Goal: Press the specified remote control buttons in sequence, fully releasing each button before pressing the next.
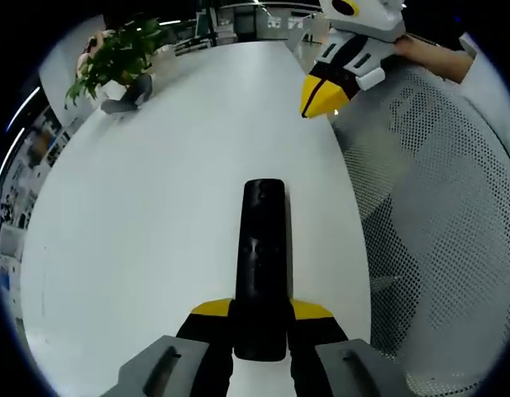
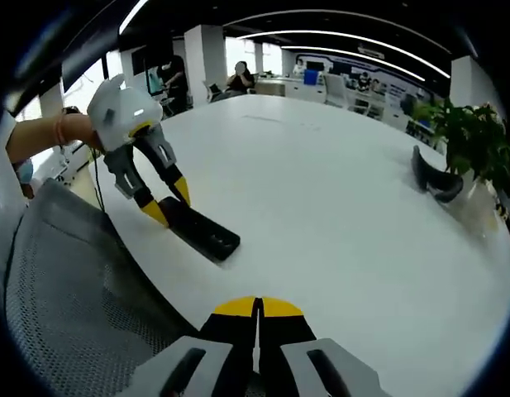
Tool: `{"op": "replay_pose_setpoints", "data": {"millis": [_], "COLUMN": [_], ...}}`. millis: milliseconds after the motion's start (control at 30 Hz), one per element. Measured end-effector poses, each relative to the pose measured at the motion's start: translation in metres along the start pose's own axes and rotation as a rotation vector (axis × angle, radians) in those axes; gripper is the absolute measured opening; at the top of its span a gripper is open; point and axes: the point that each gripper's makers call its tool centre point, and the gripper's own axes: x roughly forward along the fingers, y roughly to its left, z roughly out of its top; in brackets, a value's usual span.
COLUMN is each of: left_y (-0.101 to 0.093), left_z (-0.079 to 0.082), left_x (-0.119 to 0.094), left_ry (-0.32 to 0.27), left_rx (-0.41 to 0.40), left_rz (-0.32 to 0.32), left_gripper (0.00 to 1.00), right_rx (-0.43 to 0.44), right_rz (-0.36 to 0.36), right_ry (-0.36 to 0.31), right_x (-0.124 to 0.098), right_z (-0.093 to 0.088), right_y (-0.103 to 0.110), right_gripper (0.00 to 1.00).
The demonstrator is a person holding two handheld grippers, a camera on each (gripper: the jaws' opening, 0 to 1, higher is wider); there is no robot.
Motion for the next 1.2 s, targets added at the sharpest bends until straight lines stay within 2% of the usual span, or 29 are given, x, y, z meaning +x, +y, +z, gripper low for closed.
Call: {"op": "replay_pose_setpoints", "data": {"millis": [167, 233, 300, 333, 433, 500, 533, 700, 867, 967, 1067, 1200], "left_y": [-0.007, -0.012, -0.016, -0.018, -0.02, -0.023, -0.025, -0.031, -0.032, -0.032, -0.033, -0.032], "left_z": [0.001, 0.004, 0.006, 0.008, 0.009, 0.008, 0.008, 0.009, 0.011, 0.011, 0.01, 0.009], "left_x": [0.0, 0.0, 0.0, 0.001, 0.001, 0.001, 0.001, 0.0, 0.0, 0.0, 0.0, 0.001], "left_ry": [-0.037, -0.067, -0.11, -0.153, -0.23, -0.256, -0.267, -0.291, -0.304, -0.312, -0.335, -0.375], "left_rx": [-0.005, 0.03, 0.03, 0.005, -0.027, -0.029, -0.014, 0.008, 0.037, 0.035, 0.03, 0.004], "left_rz": [-0.004, -0.019, -0.029, -0.025, -0.012, -0.003, -0.003, -0.014, -0.029, -0.029, -0.017, -0.014], "left_gripper": [0.24, 0.24, 0.24, 0.24, 0.24, 0.24, 0.24, 0.24, 0.24, 0.24, 0.24, 0.24], "right_rx": [0.01, 0.008, 0.007, 0.007, -0.002, 0.0, 0.0, -0.084, -0.081, -0.085, -0.163, -0.206], "right_rz": [0.015, 0.023, 0.04, 0.043, 0.051, 0.059, 0.065, 0.19, 0.254, 0.274, 0.265, 0.279], "right_ry": [-0.009, -0.009, -0.012, -0.011, -0.008, -0.009, -0.008, 0.031, 0.06, 0.065, 0.09, 0.107], "right_x": [0.0, 0.0, 0.001, 0.001, 0.001, 0.001, 0.001, 0.004, 0.004, 0.006, 0.012, 0.025], "right_z": [0.001, 0.002, 0.002, 0.002, 0.002, 0.002, 0.002, -0.003, -0.004, 0.002, 0.006, 0.014], "right_y": [0.002, 0.004, 0.007, 0.008, 0.01, 0.011, 0.012, 0.036, 0.044, 0.047, 0.045, 0.048], "right_gripper": [0.0, 0.0, 0.0, 0.0, 0.0, 0.0, 0.0, 0.0, 0.0, 0.0, 0.0, 0.0]}}
